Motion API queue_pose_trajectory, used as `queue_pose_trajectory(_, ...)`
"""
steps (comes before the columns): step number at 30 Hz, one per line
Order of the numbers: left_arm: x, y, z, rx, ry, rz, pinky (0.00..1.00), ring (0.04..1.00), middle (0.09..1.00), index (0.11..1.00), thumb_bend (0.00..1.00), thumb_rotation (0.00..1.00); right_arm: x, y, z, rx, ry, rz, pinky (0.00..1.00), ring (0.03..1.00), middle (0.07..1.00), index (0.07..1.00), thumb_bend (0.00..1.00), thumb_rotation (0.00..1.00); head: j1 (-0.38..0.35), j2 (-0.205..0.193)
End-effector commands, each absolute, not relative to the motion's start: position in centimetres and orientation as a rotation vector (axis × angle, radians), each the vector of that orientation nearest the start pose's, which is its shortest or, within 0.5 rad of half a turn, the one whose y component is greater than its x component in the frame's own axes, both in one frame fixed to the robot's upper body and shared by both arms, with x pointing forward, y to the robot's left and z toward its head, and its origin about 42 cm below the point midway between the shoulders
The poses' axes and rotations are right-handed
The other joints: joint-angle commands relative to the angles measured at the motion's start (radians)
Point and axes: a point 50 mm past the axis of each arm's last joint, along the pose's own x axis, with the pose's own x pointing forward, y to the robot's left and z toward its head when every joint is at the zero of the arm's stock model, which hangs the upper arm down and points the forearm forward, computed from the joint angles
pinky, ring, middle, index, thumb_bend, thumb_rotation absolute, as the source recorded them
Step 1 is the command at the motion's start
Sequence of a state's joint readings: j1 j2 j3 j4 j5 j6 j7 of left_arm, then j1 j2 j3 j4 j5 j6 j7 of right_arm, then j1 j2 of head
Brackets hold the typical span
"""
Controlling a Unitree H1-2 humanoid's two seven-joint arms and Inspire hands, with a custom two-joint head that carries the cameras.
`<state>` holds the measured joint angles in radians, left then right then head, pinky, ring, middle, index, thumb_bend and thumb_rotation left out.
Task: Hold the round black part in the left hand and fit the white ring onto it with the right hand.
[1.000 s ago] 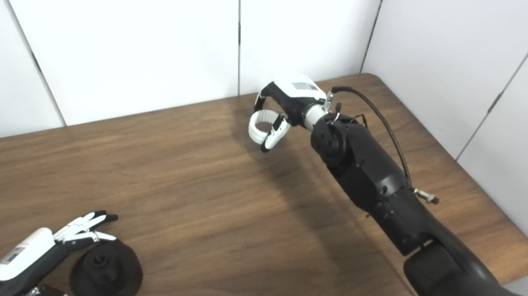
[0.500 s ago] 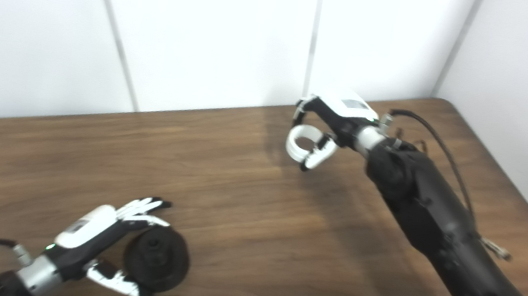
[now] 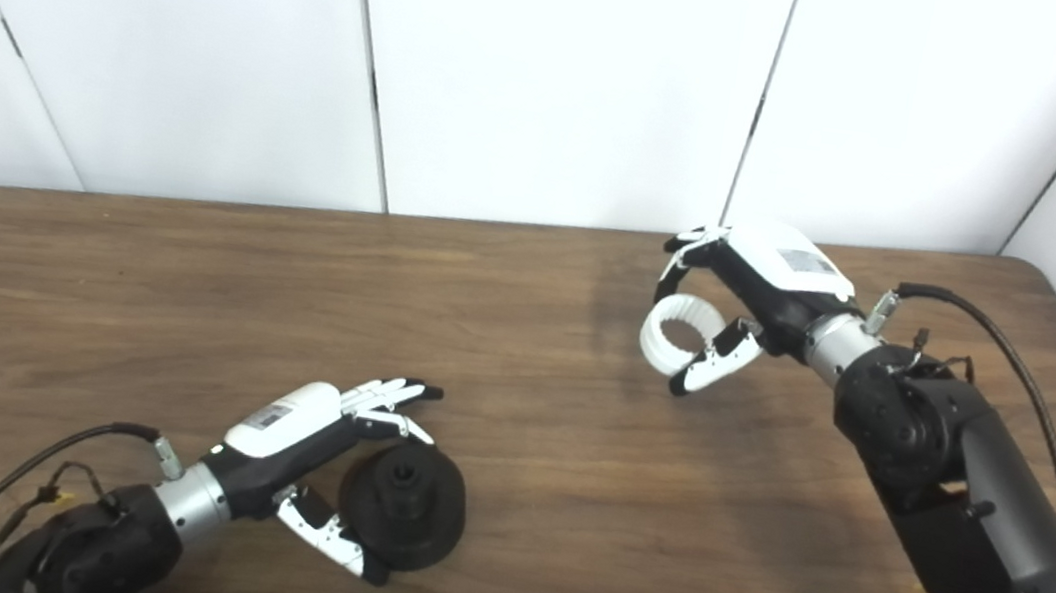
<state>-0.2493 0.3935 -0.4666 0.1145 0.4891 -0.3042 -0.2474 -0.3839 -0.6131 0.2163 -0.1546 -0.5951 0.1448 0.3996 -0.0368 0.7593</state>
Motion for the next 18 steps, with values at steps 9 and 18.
queue_pose_trajectory(9,32.1,18.6,9.8,1.020,-0.228,-0.866,1.00,1.000,0.983,0.482,0.52,0.07,35.8,-26.9,27.3,-1.264,-0.344,0.428,0.91,0.903,0.847,0.480,0.53,0.14,0.028,0.008)
queue_pose_trajectory(18,32.3,18.3,9.8,1.020,-0.225,-0.874,1.00,1.000,0.983,0.482,0.52,0.08,34.3,-24.2,26.6,-1.213,-0.388,0.502,0.93,0.913,0.850,0.480,0.53,0.14,0.032,0.014)
